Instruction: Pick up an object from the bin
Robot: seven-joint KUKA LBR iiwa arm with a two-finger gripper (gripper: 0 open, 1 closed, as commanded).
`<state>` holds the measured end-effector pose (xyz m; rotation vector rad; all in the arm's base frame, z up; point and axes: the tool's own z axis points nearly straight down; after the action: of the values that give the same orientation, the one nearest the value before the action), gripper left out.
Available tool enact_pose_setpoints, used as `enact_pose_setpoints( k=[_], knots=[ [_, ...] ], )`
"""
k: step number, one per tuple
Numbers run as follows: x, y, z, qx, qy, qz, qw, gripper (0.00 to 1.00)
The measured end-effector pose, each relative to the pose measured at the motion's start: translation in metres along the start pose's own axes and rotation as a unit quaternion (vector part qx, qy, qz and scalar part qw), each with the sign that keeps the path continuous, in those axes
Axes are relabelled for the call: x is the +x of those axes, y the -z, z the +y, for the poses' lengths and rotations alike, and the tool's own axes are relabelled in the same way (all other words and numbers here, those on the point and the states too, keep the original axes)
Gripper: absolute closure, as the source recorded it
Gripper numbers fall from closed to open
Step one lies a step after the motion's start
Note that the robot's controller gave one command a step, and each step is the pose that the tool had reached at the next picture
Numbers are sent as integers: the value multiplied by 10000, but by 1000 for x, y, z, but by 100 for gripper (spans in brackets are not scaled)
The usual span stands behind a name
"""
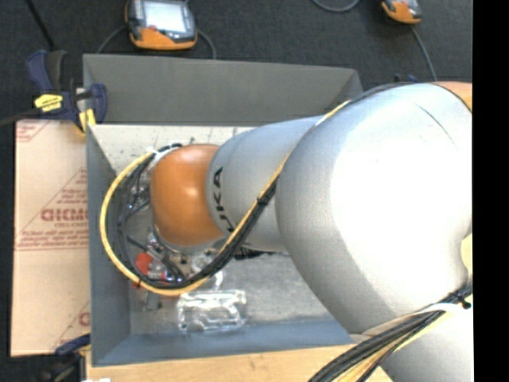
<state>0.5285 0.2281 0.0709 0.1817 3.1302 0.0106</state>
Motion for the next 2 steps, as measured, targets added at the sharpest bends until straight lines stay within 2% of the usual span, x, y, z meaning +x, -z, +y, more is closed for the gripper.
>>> enact_pose_setpoints(
  k=[2],
  knots=[
    [-2,1,-1,-21,-75,-8,10000,0]
  ],
)
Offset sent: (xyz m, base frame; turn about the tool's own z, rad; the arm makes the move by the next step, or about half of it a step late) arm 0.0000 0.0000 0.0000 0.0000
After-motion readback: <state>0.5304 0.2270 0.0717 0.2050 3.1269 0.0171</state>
